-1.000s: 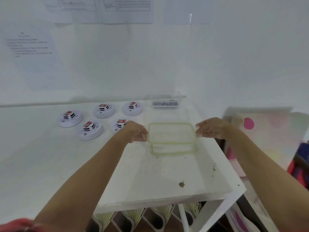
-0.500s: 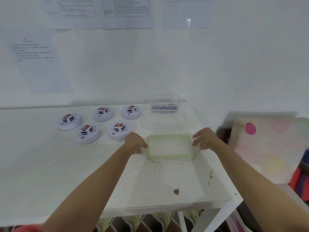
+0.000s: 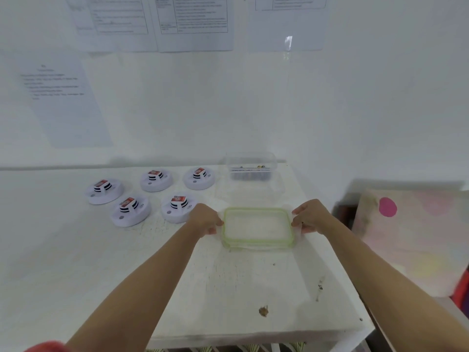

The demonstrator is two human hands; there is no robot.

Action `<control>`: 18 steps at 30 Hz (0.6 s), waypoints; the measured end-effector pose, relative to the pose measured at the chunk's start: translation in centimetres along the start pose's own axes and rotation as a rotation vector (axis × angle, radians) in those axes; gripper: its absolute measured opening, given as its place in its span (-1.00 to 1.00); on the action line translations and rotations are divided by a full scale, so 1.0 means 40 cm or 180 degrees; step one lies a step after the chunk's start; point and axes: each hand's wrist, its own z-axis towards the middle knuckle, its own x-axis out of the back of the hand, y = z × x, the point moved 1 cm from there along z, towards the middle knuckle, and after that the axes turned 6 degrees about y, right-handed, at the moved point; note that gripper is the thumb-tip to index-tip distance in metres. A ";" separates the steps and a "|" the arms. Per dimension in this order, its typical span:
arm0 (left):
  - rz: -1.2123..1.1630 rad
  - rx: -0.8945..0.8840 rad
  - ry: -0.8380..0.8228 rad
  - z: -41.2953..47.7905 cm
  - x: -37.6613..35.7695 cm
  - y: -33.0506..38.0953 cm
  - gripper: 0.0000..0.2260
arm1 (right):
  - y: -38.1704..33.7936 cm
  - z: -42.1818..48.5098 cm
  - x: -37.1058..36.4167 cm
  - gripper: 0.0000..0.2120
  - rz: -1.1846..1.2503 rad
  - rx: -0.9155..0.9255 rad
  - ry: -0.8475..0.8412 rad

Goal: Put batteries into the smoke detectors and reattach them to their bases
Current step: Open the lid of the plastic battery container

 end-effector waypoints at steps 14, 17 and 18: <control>0.0194 -0.0124 0.0084 0.014 -0.007 0.012 -0.77 | -0.016 0.033 -0.004 -0.75 0.0033 -0.0059 -0.0022; 0.0342 -0.0189 0.0123 0.012 -0.006 0.014 -0.76 | -0.016 0.040 -0.006 -0.79 -0.0016 -0.0100 -0.0051; 0.0393 -0.0222 0.0108 0.013 -0.006 0.014 -0.76 | -0.017 0.042 -0.006 -0.82 -0.0044 -0.0129 -0.0089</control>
